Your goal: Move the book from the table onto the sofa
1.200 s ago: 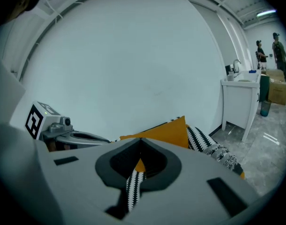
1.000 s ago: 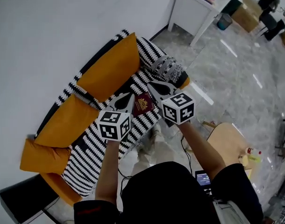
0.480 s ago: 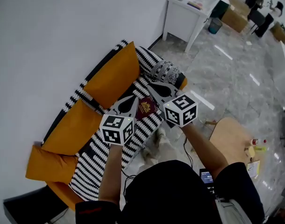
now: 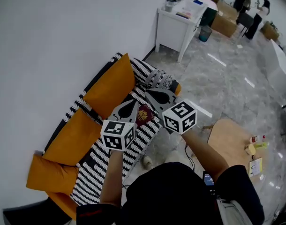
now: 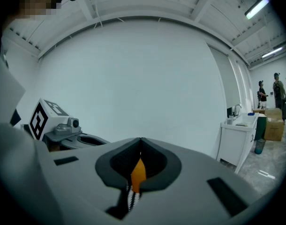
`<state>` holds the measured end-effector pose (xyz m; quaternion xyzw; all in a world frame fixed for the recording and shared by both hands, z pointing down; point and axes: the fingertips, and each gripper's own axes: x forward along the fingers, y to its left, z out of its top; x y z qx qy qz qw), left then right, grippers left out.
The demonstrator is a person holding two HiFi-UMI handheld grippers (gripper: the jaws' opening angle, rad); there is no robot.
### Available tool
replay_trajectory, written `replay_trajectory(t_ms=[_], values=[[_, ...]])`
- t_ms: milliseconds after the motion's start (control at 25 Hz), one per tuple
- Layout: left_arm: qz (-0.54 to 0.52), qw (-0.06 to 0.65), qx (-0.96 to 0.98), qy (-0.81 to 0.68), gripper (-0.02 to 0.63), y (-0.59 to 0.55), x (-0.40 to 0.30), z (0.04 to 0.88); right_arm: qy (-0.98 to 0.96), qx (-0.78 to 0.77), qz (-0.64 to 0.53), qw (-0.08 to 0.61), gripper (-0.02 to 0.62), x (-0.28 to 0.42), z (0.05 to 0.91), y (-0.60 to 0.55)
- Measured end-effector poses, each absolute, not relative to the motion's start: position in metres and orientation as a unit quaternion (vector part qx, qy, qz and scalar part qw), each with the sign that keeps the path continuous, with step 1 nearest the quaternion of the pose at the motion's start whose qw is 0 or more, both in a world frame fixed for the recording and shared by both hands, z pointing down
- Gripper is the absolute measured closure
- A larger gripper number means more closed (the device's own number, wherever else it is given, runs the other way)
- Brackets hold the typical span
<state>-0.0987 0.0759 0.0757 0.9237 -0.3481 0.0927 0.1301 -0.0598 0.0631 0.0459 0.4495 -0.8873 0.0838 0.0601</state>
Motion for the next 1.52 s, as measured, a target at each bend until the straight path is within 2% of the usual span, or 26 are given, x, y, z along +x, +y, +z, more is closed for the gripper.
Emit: replay_trajectory(t_ms=[360,880,1520], values=[[0.062,0.109,0.929,-0.348,0.589,0.094,-0.066,0.038,-0.894,0.442,0.066,0.028,0.578,-0.029,0.016,0.085],[0.028,0.1,0.923,-0.372,0.589,0.126,-0.001,0.0,-0.907,0.419,0.047,0.019,0.578,0.037,-0.018,0.115],[0.02,0.088,0.913,-0.398,0.589,0.152,0.019,-0.016,-0.921,0.389,0.033,0.013,0.578,0.054,-0.03,0.144]])
